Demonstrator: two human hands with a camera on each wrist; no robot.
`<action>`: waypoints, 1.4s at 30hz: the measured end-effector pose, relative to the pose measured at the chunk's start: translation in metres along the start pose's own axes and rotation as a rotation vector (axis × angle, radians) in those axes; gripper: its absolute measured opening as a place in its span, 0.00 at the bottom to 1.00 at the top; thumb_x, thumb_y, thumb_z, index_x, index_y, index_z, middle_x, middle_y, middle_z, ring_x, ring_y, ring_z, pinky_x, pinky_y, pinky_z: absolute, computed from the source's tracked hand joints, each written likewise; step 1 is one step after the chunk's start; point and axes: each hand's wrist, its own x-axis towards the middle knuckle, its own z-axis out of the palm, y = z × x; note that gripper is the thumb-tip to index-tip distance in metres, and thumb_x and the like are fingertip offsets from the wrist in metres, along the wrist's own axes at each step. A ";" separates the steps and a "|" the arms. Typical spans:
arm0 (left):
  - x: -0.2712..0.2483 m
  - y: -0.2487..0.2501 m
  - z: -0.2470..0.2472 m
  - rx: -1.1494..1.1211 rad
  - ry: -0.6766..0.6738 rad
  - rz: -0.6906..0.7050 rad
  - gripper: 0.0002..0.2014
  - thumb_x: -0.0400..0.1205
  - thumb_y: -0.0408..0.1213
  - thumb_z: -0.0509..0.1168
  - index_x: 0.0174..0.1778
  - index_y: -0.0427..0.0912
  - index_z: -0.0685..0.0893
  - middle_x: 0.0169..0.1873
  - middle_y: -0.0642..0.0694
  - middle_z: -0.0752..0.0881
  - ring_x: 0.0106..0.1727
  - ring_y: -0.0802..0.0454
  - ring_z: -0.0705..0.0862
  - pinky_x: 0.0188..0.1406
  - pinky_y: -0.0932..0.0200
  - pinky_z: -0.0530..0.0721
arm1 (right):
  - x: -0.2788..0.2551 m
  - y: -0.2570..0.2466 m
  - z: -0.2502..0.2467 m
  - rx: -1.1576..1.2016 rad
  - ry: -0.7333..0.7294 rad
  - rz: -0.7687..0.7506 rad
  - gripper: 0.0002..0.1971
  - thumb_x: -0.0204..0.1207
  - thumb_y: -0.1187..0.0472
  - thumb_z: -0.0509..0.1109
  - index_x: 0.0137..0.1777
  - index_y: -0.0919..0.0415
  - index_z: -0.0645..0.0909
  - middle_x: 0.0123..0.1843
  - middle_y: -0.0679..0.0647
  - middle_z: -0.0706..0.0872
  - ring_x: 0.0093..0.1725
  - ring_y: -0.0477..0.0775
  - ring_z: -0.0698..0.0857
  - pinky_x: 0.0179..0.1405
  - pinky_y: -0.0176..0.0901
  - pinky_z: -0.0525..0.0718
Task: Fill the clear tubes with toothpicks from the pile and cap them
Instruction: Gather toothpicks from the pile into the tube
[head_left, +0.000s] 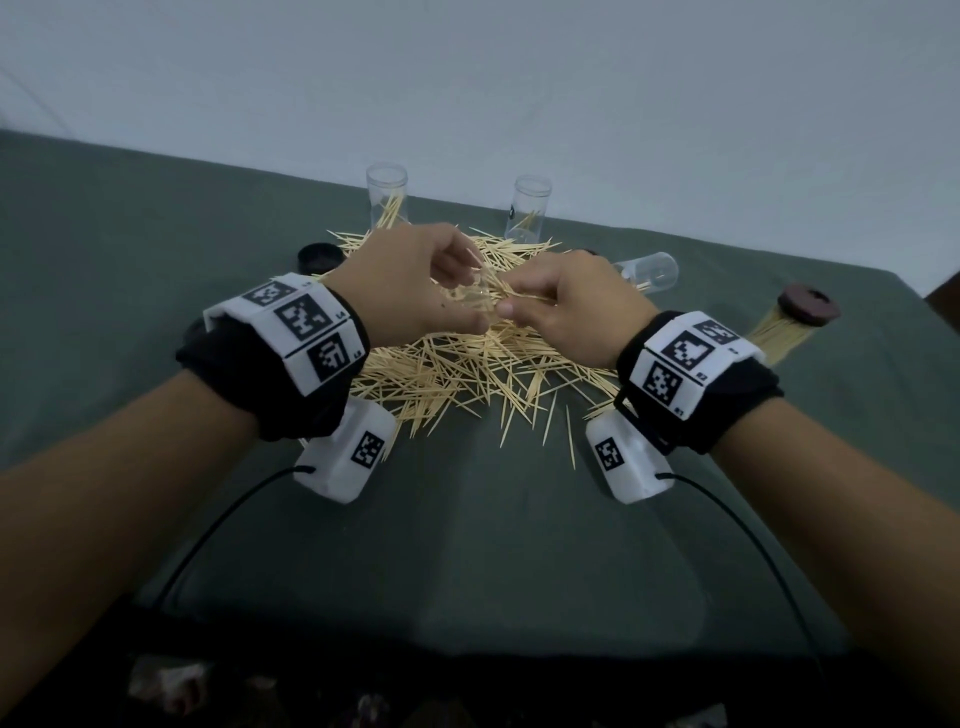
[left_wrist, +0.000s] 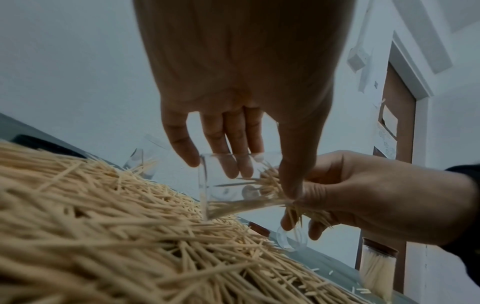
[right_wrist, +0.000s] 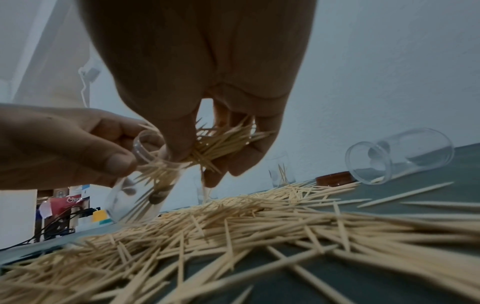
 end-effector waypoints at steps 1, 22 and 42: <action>0.000 0.000 0.000 -0.003 -0.002 0.001 0.29 0.67 0.51 0.81 0.63 0.50 0.82 0.50 0.60 0.87 0.53 0.66 0.84 0.46 0.79 0.77 | 0.000 0.001 0.000 0.014 -0.010 0.012 0.10 0.79 0.51 0.71 0.59 0.47 0.88 0.33 0.30 0.78 0.38 0.31 0.77 0.45 0.32 0.73; 0.002 -0.005 -0.005 -0.052 -0.011 -0.050 0.27 0.67 0.53 0.80 0.60 0.53 0.82 0.49 0.60 0.87 0.52 0.67 0.85 0.48 0.76 0.78 | -0.002 -0.002 -0.011 0.097 -0.005 0.117 0.14 0.74 0.49 0.76 0.60 0.42 0.87 0.31 0.33 0.84 0.37 0.35 0.86 0.48 0.32 0.82; 0.000 0.003 0.001 -0.072 -0.042 -0.050 0.30 0.68 0.52 0.80 0.65 0.51 0.81 0.49 0.60 0.86 0.53 0.66 0.84 0.47 0.75 0.78 | -0.002 -0.007 -0.007 0.046 0.033 0.097 0.10 0.76 0.50 0.75 0.57 0.43 0.89 0.33 0.36 0.84 0.33 0.35 0.80 0.34 0.26 0.72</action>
